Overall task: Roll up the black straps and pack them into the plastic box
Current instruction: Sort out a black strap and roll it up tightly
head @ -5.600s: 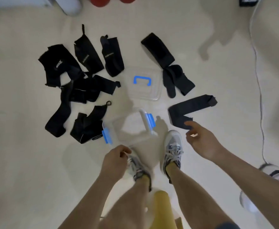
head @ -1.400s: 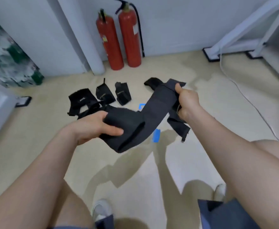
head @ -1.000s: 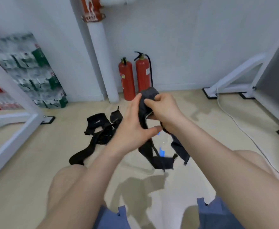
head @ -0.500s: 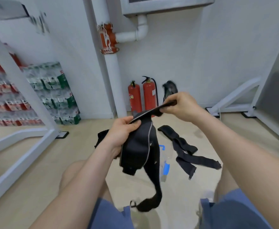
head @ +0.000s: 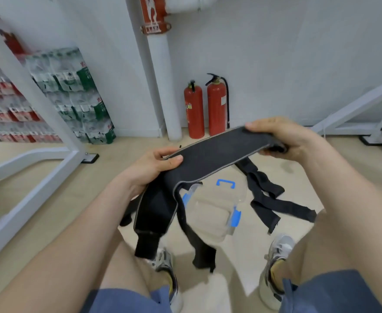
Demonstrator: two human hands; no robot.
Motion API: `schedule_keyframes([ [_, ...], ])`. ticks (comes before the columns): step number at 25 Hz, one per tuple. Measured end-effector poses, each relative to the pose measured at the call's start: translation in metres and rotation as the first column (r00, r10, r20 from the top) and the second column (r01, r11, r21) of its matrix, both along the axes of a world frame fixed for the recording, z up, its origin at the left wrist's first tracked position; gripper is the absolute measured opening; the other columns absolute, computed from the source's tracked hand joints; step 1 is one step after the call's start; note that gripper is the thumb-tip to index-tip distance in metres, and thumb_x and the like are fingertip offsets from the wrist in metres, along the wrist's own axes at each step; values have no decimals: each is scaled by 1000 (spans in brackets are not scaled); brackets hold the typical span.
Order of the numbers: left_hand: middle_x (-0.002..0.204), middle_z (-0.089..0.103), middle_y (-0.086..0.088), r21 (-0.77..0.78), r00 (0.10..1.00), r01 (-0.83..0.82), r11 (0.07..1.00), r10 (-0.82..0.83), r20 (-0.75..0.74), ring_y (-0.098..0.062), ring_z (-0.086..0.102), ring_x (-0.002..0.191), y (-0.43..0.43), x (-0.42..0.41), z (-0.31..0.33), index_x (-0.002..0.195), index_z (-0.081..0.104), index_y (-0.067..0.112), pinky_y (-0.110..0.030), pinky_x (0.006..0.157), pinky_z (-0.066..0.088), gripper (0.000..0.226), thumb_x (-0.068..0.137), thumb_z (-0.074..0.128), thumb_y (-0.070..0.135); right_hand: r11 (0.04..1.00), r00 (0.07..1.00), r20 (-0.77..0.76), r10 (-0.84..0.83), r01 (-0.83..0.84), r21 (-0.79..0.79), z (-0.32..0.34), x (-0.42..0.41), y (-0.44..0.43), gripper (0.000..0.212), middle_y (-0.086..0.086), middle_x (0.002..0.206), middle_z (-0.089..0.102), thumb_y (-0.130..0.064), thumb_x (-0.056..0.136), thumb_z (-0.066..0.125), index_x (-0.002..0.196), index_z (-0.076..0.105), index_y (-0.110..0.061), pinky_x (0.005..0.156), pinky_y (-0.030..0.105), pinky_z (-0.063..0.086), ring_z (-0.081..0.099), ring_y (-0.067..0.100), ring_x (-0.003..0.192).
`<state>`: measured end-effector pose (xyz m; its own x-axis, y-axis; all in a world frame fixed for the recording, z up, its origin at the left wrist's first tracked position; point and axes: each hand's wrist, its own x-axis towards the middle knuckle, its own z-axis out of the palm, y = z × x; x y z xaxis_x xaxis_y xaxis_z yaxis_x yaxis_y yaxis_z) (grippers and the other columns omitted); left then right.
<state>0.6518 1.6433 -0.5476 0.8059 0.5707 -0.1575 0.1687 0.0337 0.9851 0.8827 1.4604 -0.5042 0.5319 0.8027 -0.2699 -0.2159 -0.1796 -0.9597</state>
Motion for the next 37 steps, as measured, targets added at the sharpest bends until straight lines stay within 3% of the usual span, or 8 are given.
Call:
schedule_keyframes([
  [3, 78, 74, -2, 86, 940, 181, 980, -147, -308, -12, 67, 65, 13, 2, -15, 81, 75, 14, -18, 58, 52, 8, 84, 73, 22, 840, 666, -740, -95, 452, 299, -17, 25, 7, 27, -2, 56, 61, -13, 86, 73, 62, 61, -11, 50, 14, 52, 60, 7, 49],
  [5, 74, 73, 1, 288, 897, 99, 953, 40, -439, -11, 65, 66, 27, 1, -32, 75, 75, 17, -19, 58, 49, 12, 86, 76, 23, 680, 515, -857, -5, 630, 374, -30, 38, 11, 27, -1, 53, 58, -16, 91, 69, 67, 57, -10, 40, 14, 45, 56, 8, 43],
  [7, 83, 71, -1, 477, 845, -191, 858, 391, -365, -17, 66, 79, 44, -2, -50, 78, 73, 22, -27, 68, 53, 11, 87, 74, 17, 656, 587, -805, -88, 643, 396, -37, 42, 13, 23, -1, 57, 60, -19, 93, 65, 73, 58, -12, 38, 11, 40, 52, 6, 43],
  [11, 102, 64, -3, 234, 678, -710, 664, 735, -31, -30, 64, 104, 75, -12, -49, 93, 66, 29, -47, 92, 56, 30, 90, 58, 0, 803, 816, -529, -231, 467, 371, -43, 33, 8, 15, -5, 71, 62, -8, 97, 54, 89, 60, -19, 39, 9, 32, 46, 1, 45],
  [16, 117, 58, -6, 101, 782, -622, 776, 611, 120, -23, 64, 97, 92, -4, -9, 114, 62, 27, -31, 64, 60, 50, 88, 50, -15, 978, 985, -127, -118, 137, 160, -68, -3, 30, 15, -2, 80, 70, -10, 95, 58, 107, 66, -14, 53, 17, 52, 64, 9, 70],
  [23, 100, 74, -4, -100, 846, -389, 916, 398, 355, -17, 72, 91, 75, -13, 40, 110, 68, 14, -28, 75, 58, 49, 89, 42, -21, 916, 909, 141, 391, -370, -157, -111, -62, 107, 96, 5, 135, 57, -30, 70, 88, 148, 35, -42, 103, 32, 46, 56, 21, 125],
  [29, 98, 76, -7, -232, 659, -440, 868, 487, 573, -26, 72, 95, 98, -20, 77, 108, 69, 13, -41, 89, 58, 49, 89, 39, -22, 751, 799, 18, 600, -556, -357, -155, -92, 118, 15, 5, 101, 76, -10, 84, 76, 98, 73, -14, 95, 35, 55, 71, 21, 97],
  [37, 116, 66, -6, -4, 600, -766, 643, 717, 354, -24, 64, 110, 192, -32, 10, 119, 67, 11, -30, 90, 57, 50, 89, 43, -20, 622, 762, -115, 638, -597, -507, -188, -87, 78, 37, -2, 61, 66, -15, 84, 76, 49, 67, -20, 60, 24, 48, 62, 11, 58],
])
